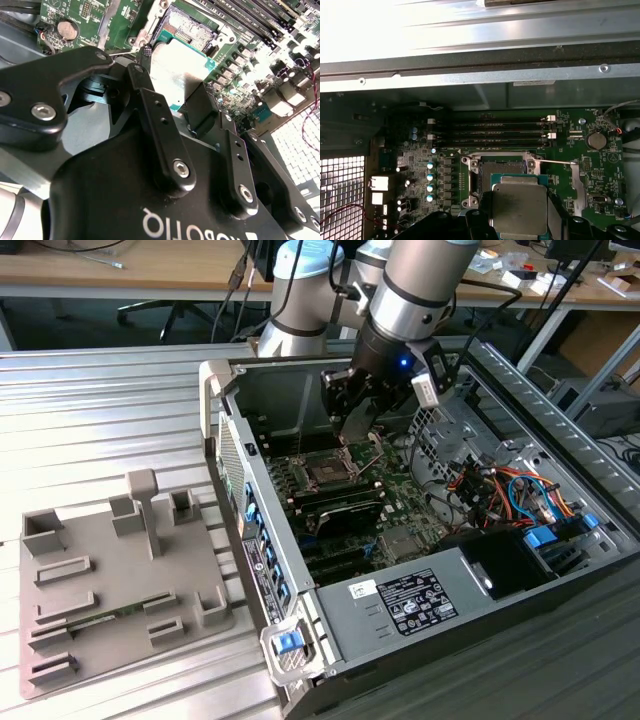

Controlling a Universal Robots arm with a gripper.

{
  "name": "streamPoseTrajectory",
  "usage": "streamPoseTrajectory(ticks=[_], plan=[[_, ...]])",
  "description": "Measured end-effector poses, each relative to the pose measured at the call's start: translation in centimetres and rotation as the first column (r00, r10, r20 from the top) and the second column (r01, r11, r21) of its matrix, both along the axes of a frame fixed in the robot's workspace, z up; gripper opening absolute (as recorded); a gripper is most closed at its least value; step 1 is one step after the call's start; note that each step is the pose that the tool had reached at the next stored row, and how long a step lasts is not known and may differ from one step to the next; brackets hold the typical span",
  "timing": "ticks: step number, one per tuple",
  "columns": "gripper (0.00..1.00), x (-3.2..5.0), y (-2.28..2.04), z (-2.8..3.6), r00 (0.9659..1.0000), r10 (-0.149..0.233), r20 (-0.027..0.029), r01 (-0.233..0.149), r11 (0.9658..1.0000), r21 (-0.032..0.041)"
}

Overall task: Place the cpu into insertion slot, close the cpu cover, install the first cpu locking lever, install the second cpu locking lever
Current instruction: 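Place the cpu into insertion slot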

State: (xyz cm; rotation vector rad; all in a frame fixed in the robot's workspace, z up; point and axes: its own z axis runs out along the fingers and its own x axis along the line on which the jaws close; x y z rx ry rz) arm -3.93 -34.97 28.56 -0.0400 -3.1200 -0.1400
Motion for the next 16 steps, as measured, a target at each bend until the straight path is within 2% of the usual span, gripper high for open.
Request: streamPoseTrajectory(ticks=[16], plan=[[0.53, 0.00, 0.00, -0.30, 1.0000, 0.000, 0.0000, 0.000, 1.0000, 0.0000]])
